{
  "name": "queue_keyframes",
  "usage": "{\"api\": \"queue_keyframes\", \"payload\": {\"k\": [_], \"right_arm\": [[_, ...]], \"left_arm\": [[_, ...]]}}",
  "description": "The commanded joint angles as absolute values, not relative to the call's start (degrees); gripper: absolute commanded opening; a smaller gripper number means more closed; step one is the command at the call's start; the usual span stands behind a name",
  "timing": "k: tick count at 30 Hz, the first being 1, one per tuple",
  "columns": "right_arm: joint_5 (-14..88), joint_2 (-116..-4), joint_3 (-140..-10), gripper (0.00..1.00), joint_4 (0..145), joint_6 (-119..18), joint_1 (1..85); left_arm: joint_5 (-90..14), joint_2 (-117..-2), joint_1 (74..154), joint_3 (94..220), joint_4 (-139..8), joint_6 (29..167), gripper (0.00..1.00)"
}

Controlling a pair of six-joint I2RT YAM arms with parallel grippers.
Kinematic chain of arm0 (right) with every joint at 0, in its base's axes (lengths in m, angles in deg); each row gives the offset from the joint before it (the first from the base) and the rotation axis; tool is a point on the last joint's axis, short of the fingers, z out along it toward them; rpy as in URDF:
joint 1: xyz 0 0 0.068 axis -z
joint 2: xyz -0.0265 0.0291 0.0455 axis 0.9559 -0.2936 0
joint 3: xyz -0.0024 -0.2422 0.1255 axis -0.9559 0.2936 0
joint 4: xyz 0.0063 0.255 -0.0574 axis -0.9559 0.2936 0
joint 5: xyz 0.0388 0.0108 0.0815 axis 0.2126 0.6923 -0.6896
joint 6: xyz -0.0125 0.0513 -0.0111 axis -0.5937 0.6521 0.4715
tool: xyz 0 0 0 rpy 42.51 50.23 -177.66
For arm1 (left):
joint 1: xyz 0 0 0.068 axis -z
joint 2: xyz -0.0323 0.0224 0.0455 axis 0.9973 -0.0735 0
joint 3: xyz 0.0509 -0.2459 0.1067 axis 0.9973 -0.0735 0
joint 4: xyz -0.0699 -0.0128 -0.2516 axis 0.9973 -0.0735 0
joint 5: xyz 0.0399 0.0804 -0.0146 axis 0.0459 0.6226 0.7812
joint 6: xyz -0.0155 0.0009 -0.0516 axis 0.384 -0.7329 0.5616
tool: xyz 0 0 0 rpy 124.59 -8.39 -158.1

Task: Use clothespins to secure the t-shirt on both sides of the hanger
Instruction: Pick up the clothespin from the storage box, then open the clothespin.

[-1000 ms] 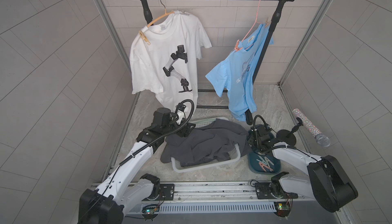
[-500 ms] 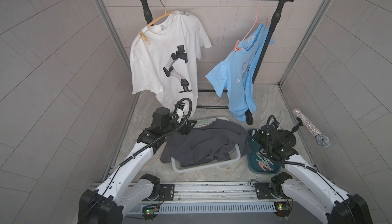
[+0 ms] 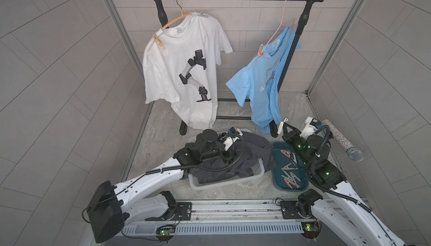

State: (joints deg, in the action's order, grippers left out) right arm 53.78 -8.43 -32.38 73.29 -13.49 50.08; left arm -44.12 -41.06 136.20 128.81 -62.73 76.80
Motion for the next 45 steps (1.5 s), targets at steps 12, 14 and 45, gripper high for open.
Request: {"api": "queue_keyframes", "payload": {"k": [12, 14, 45], "right_arm": [[68.63, -24.56, -39.4, 0.0, 55.83, -20.28, 25.17], [69.34, -26.99, -40.25, 0.0, 53.59, -21.05, 23.88], [72.6, -34.38, -43.17, 0.0, 50.37, -28.79, 16.32]], "left_arm": [[-27.12, -42.11, 136.59, 127.12, -44.89, 75.18, 0.65], [-27.51, -41.71, 136.59, 126.55, -43.98, 74.78, 0.65], [-29.77, -41.54, 136.06, 125.07, -38.96, 78.26, 0.25]]}}
